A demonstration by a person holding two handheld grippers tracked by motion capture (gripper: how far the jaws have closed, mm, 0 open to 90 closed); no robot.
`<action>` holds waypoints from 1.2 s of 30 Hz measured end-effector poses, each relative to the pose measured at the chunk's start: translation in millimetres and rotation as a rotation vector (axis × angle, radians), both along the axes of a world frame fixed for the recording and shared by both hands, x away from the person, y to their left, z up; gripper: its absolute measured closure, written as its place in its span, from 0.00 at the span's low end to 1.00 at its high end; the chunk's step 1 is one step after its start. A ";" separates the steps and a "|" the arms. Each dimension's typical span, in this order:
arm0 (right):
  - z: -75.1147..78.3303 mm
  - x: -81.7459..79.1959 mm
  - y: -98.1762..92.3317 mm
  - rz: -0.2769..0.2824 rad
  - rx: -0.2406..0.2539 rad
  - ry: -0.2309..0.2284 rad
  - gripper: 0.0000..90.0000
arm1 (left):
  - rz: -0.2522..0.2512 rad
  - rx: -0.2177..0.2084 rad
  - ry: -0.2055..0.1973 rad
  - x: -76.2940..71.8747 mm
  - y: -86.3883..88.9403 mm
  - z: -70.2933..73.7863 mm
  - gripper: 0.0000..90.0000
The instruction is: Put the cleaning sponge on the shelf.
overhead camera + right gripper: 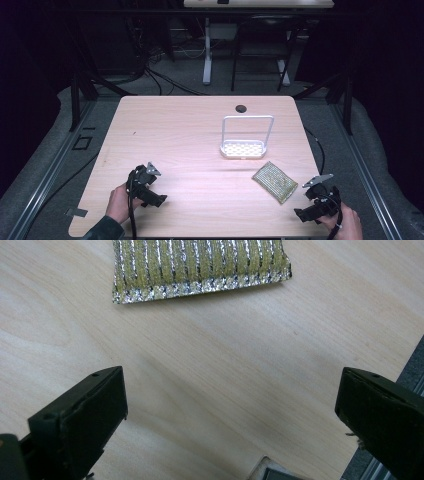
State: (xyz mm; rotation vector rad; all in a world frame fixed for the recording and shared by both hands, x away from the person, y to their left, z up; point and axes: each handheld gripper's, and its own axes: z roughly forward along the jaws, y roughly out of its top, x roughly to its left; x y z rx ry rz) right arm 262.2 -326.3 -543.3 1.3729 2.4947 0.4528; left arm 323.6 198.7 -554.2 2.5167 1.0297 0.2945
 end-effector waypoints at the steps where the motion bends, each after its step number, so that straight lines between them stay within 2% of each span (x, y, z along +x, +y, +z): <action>1: 1.0 0.3 0.8 0.005 -0.003 0.001 0.00 | 0.005 -0.002 -0.006 0.0 0.3 0.1 0.04; 10: 2.5 1.9 5.0 0.029 0.007 -0.007 0.00 | -0.004 0.001 0.000 0.3 -2.0 -0.3 0.04; 22: 7.0 16.9 14.9 0.062 0.029 -0.013 0.00 | -0.003 -0.004 -0.006 -0.5 -1.6 0.8 0.04; 30: 8.1 36.2 29.6 0.085 0.026 -0.020 0.00 | -0.008 0.000 -0.001 -0.7 -2.9 -0.1 0.04; 36: 3.9 55.8 37.7 0.109 0.030 0.006 0.00 | -0.010 0.001 -0.001 -0.8 -3.2 0.2 0.04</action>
